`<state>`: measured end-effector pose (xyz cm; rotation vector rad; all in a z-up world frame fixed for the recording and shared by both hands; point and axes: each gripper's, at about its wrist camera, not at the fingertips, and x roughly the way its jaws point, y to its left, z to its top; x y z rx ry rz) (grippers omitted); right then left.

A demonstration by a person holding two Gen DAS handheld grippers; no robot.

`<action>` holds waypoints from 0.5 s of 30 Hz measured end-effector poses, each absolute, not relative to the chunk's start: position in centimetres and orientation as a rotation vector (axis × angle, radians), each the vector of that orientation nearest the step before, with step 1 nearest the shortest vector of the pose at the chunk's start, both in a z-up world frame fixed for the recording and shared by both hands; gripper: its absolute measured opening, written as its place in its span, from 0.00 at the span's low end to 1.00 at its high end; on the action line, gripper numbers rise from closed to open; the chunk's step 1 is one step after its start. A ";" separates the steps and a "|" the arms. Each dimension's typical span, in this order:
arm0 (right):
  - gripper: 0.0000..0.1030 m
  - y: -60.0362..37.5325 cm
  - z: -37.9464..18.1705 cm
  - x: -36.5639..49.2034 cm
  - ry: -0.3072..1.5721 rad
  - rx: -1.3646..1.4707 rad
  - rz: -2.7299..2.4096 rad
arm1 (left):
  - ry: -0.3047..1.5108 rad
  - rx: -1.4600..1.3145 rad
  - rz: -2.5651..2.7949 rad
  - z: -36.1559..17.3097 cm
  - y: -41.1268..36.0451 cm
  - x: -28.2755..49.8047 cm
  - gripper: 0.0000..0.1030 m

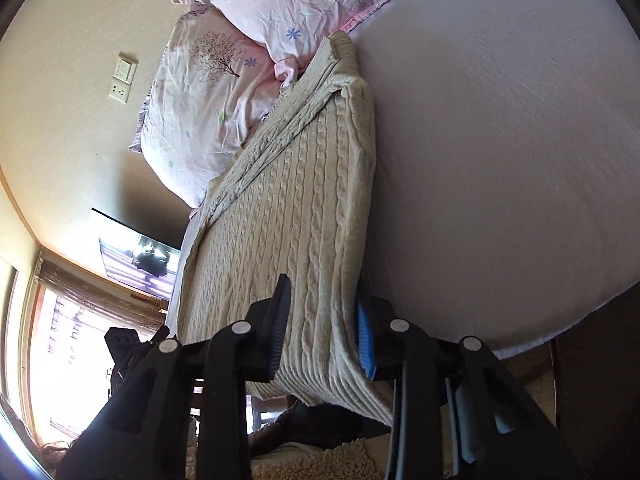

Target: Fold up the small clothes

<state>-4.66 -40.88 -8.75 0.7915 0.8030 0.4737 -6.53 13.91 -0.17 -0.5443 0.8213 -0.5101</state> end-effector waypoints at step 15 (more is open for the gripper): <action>0.22 -39.5 -9.1 -6.7 0.822 0.713 0.650 | 0.835 -0.639 -0.588 -1.6 13.7 -8.8 0.38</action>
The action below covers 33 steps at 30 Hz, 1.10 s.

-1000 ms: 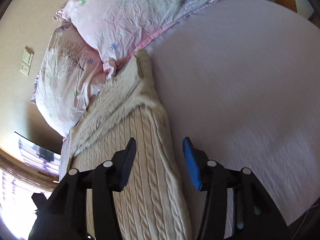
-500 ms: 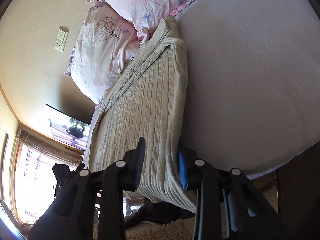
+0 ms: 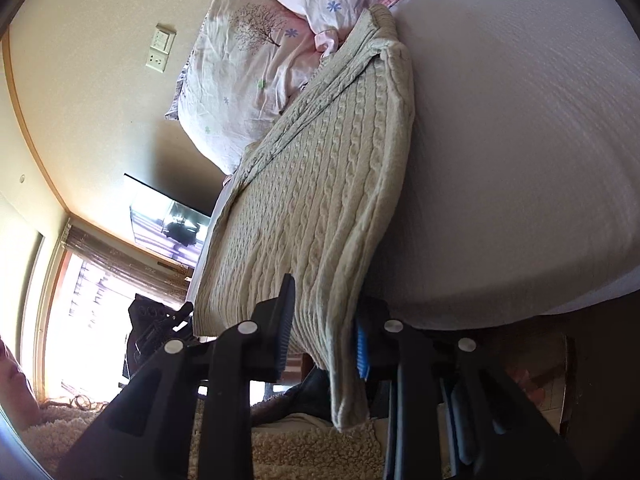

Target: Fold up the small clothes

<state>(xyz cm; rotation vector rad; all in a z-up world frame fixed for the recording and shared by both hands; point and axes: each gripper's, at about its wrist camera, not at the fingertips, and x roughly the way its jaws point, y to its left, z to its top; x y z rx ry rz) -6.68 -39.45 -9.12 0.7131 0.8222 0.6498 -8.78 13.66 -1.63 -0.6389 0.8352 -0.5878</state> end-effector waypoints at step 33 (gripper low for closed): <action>0.07 -40.2 0.3 18.5 0.548 0.860 0.424 | 0.758 -0.752 -0.359 5.3 14.0 18.2 0.07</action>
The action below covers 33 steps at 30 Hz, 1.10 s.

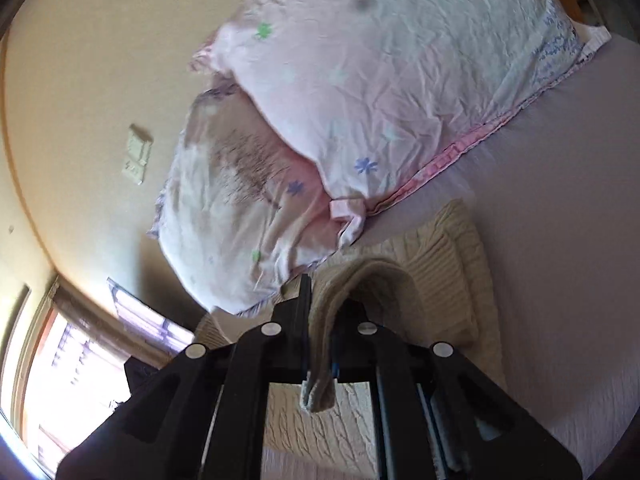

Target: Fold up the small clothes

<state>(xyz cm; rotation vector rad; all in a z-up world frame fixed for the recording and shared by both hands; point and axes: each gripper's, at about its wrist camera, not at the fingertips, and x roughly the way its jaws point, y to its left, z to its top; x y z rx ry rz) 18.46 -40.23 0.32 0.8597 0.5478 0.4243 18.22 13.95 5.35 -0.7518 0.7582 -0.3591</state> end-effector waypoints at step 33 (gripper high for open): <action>0.89 -41.4 -2.0 20.2 0.585 0.908 0.144 | 0.918 -0.824 -0.292 1.5 16.9 20.4 0.66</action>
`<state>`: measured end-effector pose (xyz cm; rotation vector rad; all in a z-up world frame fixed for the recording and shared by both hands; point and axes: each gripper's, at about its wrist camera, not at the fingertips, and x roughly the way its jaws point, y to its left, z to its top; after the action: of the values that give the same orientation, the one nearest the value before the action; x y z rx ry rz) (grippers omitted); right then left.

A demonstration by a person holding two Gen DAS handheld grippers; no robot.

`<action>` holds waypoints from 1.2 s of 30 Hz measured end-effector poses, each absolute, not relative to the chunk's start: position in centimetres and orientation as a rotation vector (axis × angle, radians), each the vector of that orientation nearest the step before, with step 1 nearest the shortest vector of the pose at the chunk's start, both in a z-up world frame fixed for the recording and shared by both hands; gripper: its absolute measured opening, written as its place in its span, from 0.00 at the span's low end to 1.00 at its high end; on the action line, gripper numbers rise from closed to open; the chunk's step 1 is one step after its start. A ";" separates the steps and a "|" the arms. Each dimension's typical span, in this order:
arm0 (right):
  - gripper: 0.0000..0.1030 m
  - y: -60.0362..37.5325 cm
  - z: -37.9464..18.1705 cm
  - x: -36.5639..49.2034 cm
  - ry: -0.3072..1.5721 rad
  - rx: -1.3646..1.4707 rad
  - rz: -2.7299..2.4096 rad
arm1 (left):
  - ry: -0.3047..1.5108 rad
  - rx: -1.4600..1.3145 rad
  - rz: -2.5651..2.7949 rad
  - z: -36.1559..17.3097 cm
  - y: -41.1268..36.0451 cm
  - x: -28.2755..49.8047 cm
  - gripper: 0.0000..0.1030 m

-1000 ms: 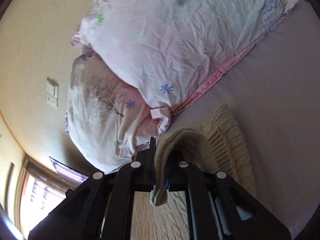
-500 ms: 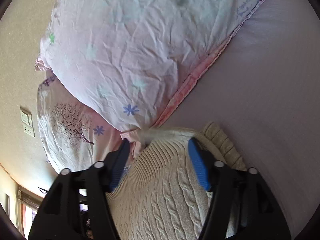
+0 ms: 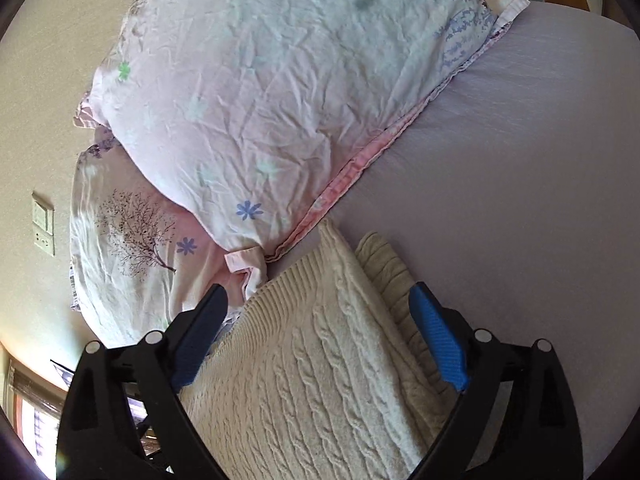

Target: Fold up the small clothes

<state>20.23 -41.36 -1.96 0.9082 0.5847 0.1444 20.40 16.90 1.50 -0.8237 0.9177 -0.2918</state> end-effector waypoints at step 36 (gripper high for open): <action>0.91 -40.0 -1.4 19.8 0.588 0.822 0.199 | 0.937 -0.761 -0.319 0.4 14.2 20.4 0.57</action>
<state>19.77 -39.98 -1.42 0.8222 0.5881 0.1992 20.36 14.22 0.36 -0.7610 0.9368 -0.3193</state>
